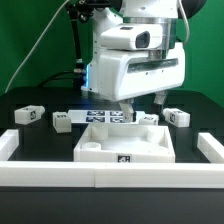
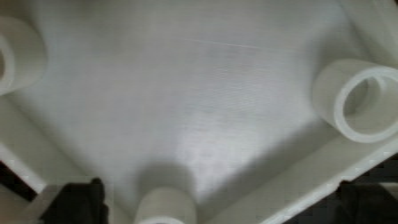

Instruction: Assemble one leg

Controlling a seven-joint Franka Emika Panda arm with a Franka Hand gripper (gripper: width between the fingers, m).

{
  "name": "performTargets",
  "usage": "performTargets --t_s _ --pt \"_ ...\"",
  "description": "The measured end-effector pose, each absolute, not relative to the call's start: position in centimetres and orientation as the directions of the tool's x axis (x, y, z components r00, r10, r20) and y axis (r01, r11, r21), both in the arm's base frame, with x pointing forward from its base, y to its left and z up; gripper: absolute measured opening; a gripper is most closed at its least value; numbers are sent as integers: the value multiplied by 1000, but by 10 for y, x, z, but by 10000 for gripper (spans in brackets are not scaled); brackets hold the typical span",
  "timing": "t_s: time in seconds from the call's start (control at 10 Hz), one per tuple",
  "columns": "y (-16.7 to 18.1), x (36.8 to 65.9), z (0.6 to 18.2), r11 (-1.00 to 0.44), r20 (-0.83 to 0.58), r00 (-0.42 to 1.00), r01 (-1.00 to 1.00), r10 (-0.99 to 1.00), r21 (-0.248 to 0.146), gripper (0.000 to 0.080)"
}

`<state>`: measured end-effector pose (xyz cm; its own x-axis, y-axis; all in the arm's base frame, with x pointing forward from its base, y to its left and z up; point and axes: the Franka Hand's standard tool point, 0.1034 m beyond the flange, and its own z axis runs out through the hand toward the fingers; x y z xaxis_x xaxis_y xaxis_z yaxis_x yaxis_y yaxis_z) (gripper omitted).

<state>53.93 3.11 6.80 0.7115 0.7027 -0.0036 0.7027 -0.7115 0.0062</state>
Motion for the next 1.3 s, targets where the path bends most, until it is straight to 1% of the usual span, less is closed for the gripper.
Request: performTargets --t_s 0.9,1.0,1.1,1.2,1.3 --pt "31 539 68 -707 -4 707 707 707 6 650" --pt "28 535 65 -588 -21 588 809 809 8 650" --pt "29 528 60 -487 -56 486 873 872 -8 649" --pt "30 519 54 -443 -115 435 895 893 -50 649" --pt "29 518 54 -441 -122 432 896 894 -60 649"
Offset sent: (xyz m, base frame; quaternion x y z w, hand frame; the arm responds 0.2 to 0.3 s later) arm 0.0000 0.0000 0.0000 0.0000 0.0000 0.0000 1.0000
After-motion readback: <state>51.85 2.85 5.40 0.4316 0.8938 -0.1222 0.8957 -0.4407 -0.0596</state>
